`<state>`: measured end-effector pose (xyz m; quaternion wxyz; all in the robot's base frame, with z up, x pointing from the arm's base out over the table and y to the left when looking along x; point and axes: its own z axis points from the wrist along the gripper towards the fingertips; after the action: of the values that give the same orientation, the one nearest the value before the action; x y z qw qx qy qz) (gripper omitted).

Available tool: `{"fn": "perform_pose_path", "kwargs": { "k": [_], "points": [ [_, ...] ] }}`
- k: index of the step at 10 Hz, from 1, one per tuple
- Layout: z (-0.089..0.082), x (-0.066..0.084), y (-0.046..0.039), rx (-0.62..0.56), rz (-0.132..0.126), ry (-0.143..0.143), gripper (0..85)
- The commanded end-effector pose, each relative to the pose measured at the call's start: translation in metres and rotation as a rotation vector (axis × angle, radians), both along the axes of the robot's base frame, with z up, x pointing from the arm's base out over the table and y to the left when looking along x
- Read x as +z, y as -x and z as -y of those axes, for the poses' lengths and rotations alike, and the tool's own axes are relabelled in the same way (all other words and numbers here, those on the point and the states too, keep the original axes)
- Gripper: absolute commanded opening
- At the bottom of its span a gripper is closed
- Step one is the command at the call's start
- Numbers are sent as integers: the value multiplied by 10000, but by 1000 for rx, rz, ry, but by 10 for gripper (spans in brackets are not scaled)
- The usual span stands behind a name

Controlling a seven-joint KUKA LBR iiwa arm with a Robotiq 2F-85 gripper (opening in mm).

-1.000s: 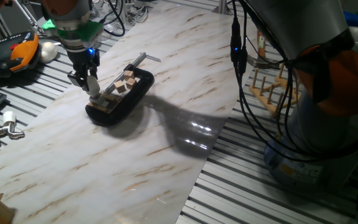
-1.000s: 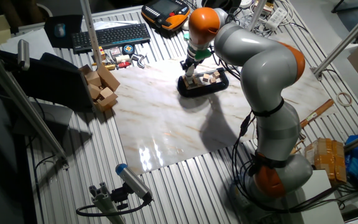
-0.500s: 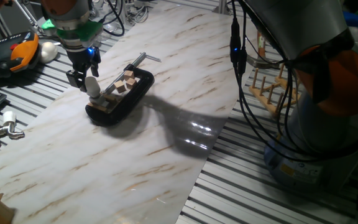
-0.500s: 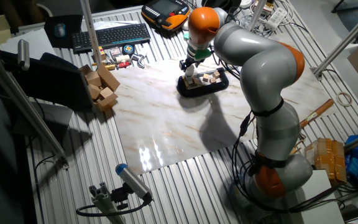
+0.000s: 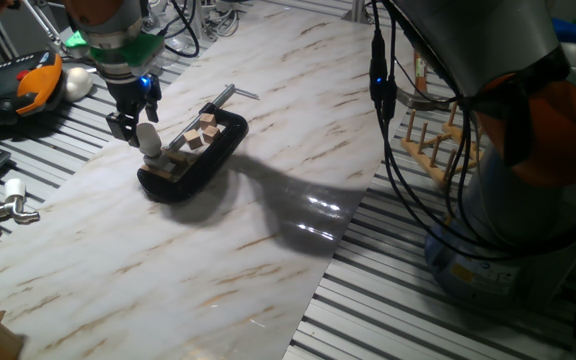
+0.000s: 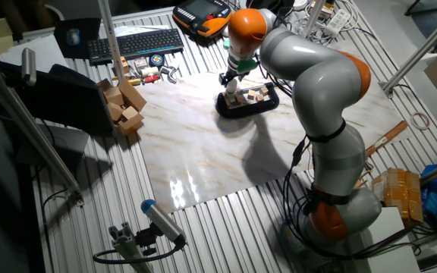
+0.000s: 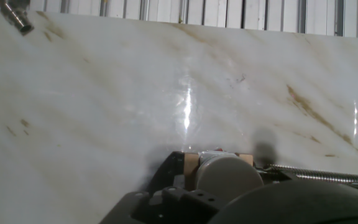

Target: Install the light bulb by rotating it

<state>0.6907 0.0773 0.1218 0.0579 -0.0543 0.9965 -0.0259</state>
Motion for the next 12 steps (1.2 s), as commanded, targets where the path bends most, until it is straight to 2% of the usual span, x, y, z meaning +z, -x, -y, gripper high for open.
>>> {"fn": "perform_pose_path", "kwargs": {
  "k": [1, 5, 8, 12],
  "points": [
    [6, 6, -3, 0, 0, 3, 680],
    [18, 9, -13, 3, 2, 10, 680],
    [23, 36, -33, 14, -2, 25, 680],
    [46, 28, -52, 21, -6, 26, 680]
  ]
}}
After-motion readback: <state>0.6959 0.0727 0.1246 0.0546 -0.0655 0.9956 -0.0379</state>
